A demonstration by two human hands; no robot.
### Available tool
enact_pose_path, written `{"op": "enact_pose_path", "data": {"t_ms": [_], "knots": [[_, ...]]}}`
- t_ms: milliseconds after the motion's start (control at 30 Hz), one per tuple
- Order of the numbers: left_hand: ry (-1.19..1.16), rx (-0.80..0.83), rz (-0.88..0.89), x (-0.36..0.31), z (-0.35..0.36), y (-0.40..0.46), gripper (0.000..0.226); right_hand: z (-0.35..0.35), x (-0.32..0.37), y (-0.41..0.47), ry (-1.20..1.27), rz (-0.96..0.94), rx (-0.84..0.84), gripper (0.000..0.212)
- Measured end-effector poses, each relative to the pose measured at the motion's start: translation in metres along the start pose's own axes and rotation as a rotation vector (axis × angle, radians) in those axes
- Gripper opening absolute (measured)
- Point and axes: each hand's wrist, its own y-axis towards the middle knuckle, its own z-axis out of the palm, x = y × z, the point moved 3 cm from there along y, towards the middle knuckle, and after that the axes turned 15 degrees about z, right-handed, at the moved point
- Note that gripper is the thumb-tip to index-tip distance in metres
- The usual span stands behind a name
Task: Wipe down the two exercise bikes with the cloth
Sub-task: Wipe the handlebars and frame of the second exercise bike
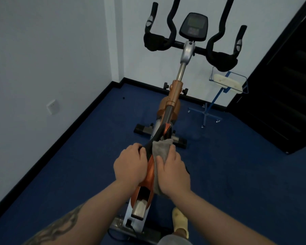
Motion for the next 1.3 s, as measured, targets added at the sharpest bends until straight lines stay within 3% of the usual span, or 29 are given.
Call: {"op": "enact_pose_path", "data": {"t_ms": [167, 400, 600, 800, 933, 1033, 1100, 1200, 1300], "knots": [[0.002, 0.002, -0.001, -0.001, -0.001, 0.0, 0.034, -0.003, 0.018, 0.035, 0.052, 0.195, 0.119, 0.056], [-0.01, -0.004, 0.013, -0.001, -0.001, 0.0, 0.034, -0.001, -0.005, -0.007, 0.01, -0.056, 0.004, 0.068], [-0.005, -0.006, 0.001, -0.002, -0.002, -0.001, 0.034, -0.004, 0.014, 0.035, 0.066, 0.172, 0.152, 0.055], [-0.015, 0.005, 0.005, -0.002, -0.003, 0.0, 0.035, 0.001, -0.017, -0.016, 0.319, 0.015, -0.017, 0.057], [-0.011, 0.011, 0.004, -0.002, -0.003, 0.001, 0.035, 0.002, -0.013, 0.017, 0.406, 0.147, 0.165, 0.036], [-0.025, 0.01, 0.001, -0.001, -0.003, 0.0, 0.035, 0.001, -0.009, 0.038, 0.436, 0.316, 0.331, 0.053], [-0.024, 0.009, 0.008, -0.002, -0.002, -0.001, 0.035, 0.002, -0.01, 0.028, 0.371, 0.309, 0.26, 0.055], [-0.019, -0.004, 0.01, -0.002, -0.003, 0.0, 0.034, 0.004, -0.011, -0.005, 0.209, 0.146, 0.033, 0.057], [-0.012, -0.003, 0.002, -0.001, -0.002, 0.0, 0.034, 0.001, -0.002, 0.006, 0.126, 0.124, 0.053, 0.058]]}}
